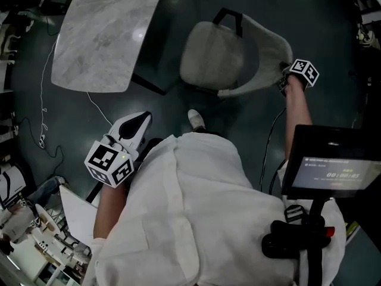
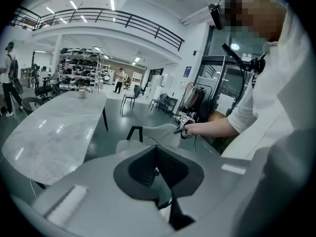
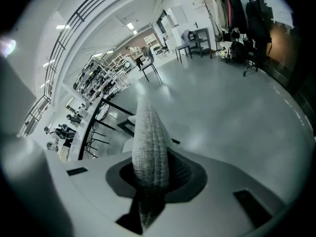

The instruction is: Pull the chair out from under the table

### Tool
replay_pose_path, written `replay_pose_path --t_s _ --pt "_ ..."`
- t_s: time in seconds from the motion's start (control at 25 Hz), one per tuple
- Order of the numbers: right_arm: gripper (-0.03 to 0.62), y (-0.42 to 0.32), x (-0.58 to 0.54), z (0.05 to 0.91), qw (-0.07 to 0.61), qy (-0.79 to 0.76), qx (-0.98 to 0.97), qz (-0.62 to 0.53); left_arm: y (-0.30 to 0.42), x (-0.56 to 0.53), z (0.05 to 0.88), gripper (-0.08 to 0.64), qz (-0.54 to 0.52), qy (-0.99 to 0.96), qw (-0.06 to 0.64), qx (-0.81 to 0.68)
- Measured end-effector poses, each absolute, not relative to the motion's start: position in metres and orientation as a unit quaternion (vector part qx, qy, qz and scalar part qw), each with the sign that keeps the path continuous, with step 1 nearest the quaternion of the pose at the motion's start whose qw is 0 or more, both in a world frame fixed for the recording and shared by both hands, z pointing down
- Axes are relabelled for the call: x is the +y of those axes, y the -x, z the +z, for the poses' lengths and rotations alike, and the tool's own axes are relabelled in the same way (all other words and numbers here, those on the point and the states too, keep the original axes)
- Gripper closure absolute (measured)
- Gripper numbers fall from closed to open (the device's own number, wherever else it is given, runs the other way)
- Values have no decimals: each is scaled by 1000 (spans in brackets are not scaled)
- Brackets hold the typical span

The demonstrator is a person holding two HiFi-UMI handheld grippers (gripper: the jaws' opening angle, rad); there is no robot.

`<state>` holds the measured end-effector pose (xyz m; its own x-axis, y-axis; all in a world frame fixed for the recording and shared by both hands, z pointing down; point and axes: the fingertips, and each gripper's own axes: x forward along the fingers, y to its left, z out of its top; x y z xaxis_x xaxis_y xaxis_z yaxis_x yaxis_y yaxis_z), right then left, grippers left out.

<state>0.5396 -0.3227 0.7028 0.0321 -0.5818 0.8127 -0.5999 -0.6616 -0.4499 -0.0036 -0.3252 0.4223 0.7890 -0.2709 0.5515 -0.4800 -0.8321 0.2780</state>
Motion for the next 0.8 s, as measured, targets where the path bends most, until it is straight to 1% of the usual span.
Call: replay_pose_path --t_s 0.6,0.8 --pt "517 -614 -246 700 39 -733 -381 562 -17 -316 433 552 274 -924 209 -166" --pt "518 -629 -239 699 35 -735 -383 558 -18 -316 434 552 277 -923 210 -164"
